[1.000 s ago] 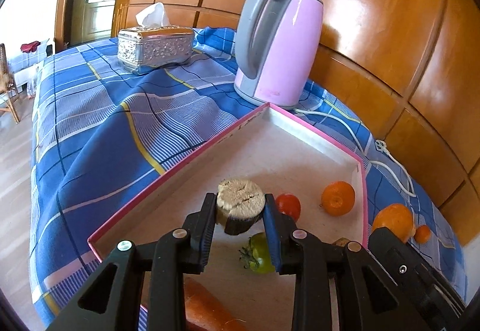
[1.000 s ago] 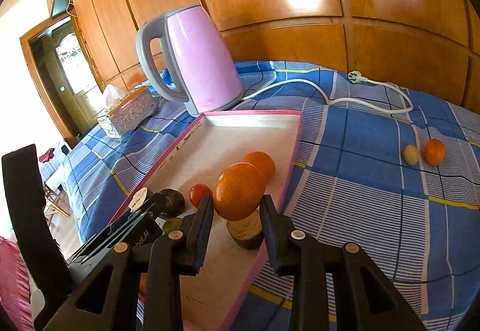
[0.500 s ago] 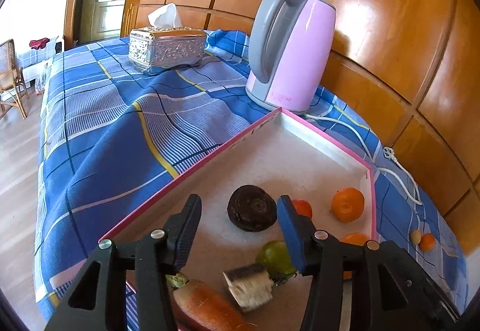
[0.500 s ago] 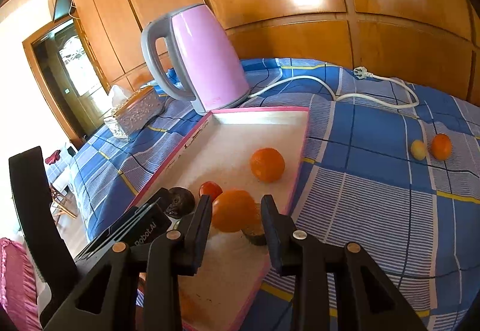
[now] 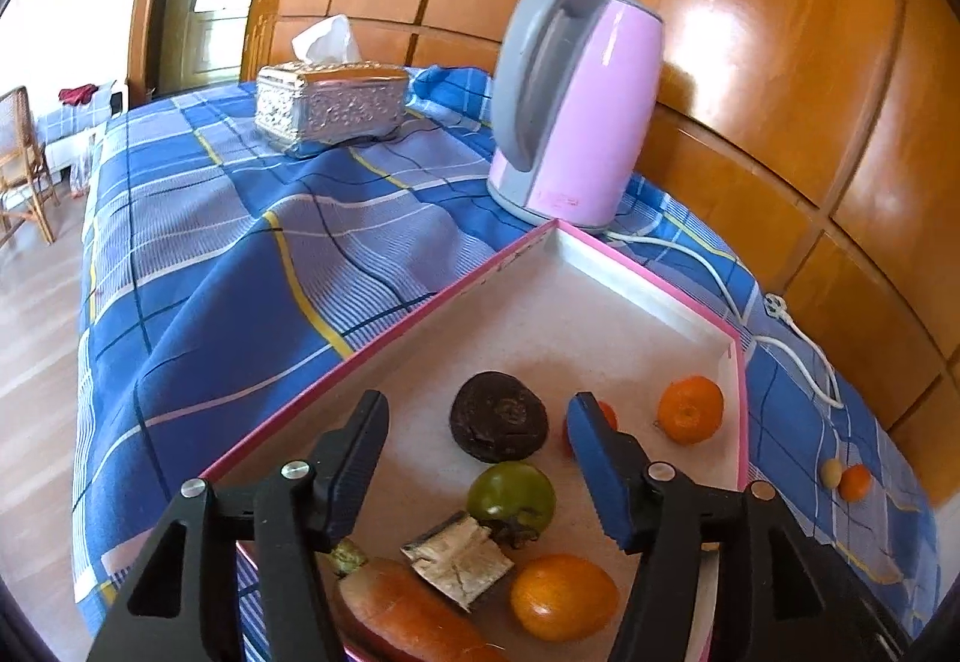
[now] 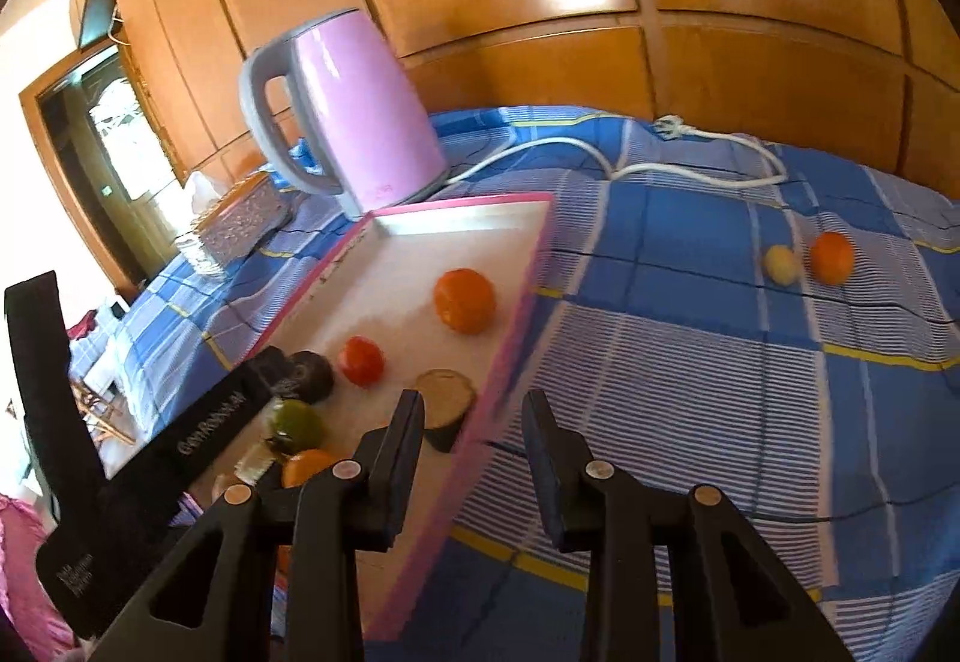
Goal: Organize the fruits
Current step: 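Lower and release slice in tray with left tool while right tool releases orange, then withdraw both open tools from the tray toward the last orange and yellow fruit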
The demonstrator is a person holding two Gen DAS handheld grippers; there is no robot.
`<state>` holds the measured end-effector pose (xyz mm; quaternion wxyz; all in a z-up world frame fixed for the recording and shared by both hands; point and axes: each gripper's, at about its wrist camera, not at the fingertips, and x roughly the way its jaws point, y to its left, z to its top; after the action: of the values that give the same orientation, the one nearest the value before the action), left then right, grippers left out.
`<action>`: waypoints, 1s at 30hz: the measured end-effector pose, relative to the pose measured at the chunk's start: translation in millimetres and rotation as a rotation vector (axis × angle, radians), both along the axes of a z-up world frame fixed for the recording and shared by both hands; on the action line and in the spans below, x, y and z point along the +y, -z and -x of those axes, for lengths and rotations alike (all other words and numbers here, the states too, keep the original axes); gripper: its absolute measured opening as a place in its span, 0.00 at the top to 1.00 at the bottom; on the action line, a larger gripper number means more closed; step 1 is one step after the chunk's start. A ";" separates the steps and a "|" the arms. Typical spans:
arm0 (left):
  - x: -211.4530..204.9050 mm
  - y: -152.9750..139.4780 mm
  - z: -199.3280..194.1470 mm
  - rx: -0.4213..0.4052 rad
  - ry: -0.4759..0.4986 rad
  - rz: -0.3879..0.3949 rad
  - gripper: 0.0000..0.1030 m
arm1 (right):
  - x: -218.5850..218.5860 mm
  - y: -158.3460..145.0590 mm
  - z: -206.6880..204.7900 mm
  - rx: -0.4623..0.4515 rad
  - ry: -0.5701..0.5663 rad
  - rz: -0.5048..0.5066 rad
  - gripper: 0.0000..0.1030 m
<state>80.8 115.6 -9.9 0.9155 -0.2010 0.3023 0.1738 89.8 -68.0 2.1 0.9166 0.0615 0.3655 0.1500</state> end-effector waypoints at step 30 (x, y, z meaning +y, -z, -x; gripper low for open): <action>-69.8 -15.6 10.1 -0.053 0.219 -0.160 0.34 | -155.9 26.7 -9.5 0.058 0.516 0.094 0.67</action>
<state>70.7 45.8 5.7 0.9497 -0.0976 0.2835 0.0909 99.3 -223.9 -24.7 0.9155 0.1144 0.3704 -0.1074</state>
